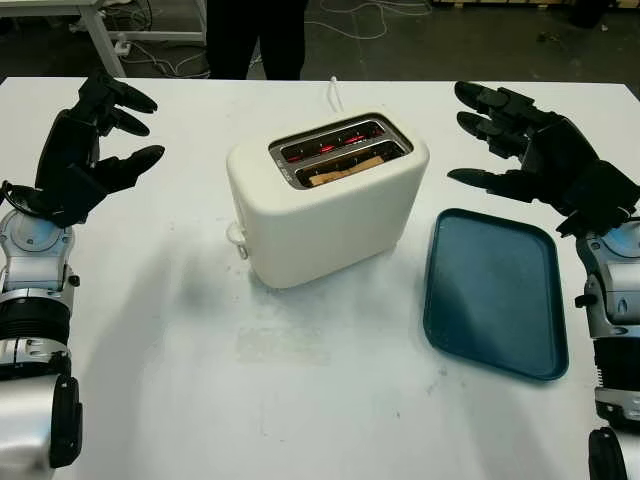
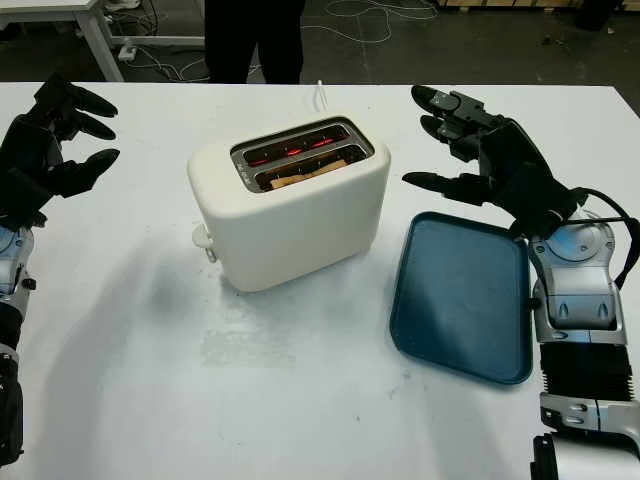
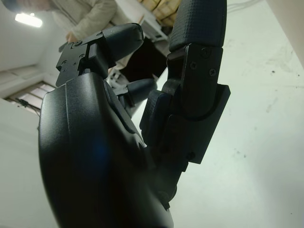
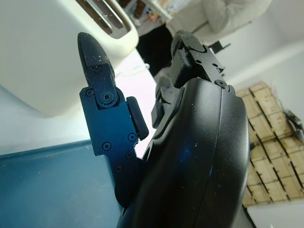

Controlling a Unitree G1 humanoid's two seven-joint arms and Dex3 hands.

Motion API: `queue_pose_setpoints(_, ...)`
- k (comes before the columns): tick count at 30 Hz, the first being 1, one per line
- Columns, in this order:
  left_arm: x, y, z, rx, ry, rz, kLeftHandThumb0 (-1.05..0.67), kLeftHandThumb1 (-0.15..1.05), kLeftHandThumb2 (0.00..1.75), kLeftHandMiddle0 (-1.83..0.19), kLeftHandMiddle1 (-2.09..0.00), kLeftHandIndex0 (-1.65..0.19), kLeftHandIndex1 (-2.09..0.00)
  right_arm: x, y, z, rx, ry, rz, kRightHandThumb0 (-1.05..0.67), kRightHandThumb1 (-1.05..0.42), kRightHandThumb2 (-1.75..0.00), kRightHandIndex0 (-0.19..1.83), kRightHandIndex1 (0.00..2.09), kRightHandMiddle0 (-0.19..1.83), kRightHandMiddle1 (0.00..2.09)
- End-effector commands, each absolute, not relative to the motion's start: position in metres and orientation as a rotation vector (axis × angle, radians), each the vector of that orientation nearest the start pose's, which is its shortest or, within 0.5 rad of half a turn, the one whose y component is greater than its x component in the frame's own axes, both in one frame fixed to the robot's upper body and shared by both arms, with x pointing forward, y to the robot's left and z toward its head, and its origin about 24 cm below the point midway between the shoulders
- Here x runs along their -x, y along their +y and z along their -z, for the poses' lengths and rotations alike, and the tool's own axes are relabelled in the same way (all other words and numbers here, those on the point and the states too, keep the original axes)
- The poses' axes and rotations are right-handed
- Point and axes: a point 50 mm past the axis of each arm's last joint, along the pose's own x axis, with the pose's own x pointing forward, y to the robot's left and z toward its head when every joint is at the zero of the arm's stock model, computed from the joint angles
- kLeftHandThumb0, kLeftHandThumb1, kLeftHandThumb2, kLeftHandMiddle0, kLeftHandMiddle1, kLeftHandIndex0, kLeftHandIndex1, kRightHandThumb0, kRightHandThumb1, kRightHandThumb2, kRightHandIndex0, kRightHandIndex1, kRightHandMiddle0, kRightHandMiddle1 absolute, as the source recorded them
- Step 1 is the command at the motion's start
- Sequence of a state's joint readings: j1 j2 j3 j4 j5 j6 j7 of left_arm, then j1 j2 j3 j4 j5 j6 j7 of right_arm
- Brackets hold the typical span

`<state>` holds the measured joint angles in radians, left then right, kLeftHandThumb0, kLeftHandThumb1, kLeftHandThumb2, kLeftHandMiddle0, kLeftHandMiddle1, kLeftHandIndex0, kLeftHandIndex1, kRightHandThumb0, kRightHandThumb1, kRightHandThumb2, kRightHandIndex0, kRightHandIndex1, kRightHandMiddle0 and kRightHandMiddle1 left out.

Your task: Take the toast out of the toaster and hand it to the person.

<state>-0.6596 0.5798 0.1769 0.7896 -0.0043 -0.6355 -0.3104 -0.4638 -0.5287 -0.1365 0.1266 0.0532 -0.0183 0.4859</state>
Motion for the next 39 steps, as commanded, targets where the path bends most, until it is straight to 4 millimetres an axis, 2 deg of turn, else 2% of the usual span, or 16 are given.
queue_pose_setpoints(1, -0.3411, 0.2807, -0.1736, -0.543, -0.488, 0.085, -1.05, 0.92, 0.31, 0.00, -1.65, -0.03, -1.54, -0.3198, -0.2285, -0.1859, 0.521, -0.320, -0.338, -0.54, -0.85, 0.00, 0.29, 0.01, 0.30, 0.00)
queue_pose_setpoints(16, -0.3407, 0.2805, -0.1731, -0.557, -0.489, 0.089, -1.05, 0.92, 0.32, 0.00, -1.63, -0.01, -1.54, -0.3192, -0.2293, -0.1856, 0.544, -0.311, -0.331, -0.55, -0.85, 0.00, 0.30, 0.01, 0.30, 0.01)
queue_pose_setpoints(33, -0.3397, 0.2812, -0.1727, -0.562, -0.492, 0.081, -1.05, 0.92, 0.33, 0.00, -1.62, 0.00, -1.54, -0.3183, -0.2312, -0.1837, 0.516, -0.296, -0.322, -0.46, -0.83, 0.00, 0.29, 0.01, 0.30, 0.00)
queue_pose_setpoints(39, -0.3391, 0.2822, -0.1717, -0.557, -0.491, 0.074, -1.05, 0.92, 0.34, 0.00, -1.62, 0.00, -1.54, -0.3185, -0.2316, -0.1825, 0.515, -0.300, -0.324, -0.50, -0.84, 0.00, 0.29, 0.00, 0.30, 0.00)
